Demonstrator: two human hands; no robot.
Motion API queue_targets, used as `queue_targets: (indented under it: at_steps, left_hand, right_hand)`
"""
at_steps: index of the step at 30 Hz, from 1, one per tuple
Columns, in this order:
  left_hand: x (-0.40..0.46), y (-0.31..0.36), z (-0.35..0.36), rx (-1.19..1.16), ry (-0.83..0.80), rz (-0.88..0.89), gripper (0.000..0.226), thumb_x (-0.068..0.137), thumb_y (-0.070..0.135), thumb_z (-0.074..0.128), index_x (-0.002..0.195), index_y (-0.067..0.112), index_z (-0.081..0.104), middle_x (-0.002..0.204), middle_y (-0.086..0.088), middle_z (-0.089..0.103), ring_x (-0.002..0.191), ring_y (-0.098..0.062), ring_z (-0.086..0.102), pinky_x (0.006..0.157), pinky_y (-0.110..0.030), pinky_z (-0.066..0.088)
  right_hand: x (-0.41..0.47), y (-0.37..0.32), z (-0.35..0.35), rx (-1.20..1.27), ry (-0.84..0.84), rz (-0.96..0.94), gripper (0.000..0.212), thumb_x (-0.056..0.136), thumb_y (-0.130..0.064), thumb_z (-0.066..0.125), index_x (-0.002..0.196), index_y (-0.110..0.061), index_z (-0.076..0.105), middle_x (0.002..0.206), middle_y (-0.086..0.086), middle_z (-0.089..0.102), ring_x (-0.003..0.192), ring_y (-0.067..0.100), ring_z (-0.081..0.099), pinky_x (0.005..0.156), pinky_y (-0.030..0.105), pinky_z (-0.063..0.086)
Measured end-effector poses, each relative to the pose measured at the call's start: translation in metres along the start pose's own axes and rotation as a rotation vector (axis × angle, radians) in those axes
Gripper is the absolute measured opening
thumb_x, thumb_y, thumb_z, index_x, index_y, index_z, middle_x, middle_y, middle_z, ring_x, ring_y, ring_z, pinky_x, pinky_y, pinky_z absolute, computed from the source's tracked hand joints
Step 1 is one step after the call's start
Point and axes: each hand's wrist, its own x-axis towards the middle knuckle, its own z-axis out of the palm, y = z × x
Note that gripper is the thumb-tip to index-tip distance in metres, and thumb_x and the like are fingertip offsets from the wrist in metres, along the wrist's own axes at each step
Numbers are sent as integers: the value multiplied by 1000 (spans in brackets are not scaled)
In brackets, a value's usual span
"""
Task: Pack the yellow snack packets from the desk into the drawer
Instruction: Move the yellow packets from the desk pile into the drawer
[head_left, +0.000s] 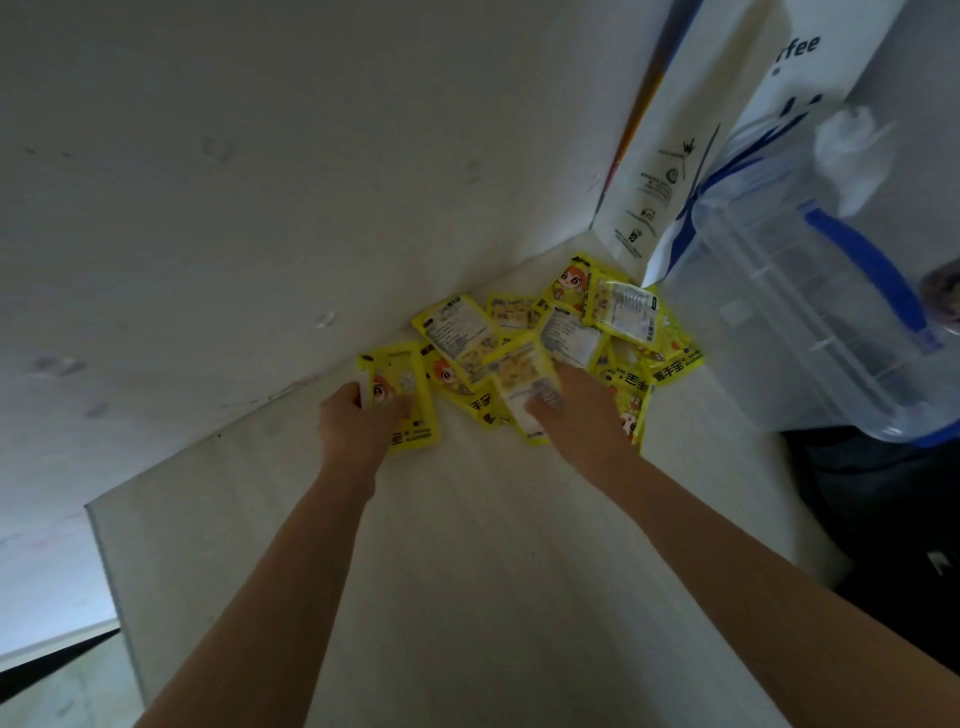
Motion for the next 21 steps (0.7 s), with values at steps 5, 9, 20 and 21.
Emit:
queue_targets:
  at_steps: [5,9,20,21]
  left_hand:
    - [1,28,24,-130,-109,13,10,81,19,74,78,13,67,71,-7,70,66,-19,64,67,-38,55]
    - [12,41,47,-182,-115,-8,11,81,17,74,76,15,64,69,-3,66,71,-22,64,73,-45,57]
    - [16,40,70,-11,-7,19,13,73,27,75,80,18,69,81,-8,73,74,-24,70,73,-45,59]
    - [16,40,71,-6,-6,36,14,71,30,75,79,19,69,79,-6,73,74,-24,70,73,-45,59]
  right_hand:
    - [16,13,-31,321,167,221,25,81,-20,71,106,-15,71,99,7,73,92,24,67,83,41,55]
    - [35,16,-42,399,176,293,27,80,-20,75,106,-13,72,99,9,73,89,23,68,78,34,55]
    - [63,23,-23,-85,142,338,40,79,-44,63,106,-13,66,105,10,66,106,33,58,93,37,32]
    - [64,21,-22,-105,145,331,41,79,-45,63,105,-14,66,107,11,65,108,35,56,92,39,31]
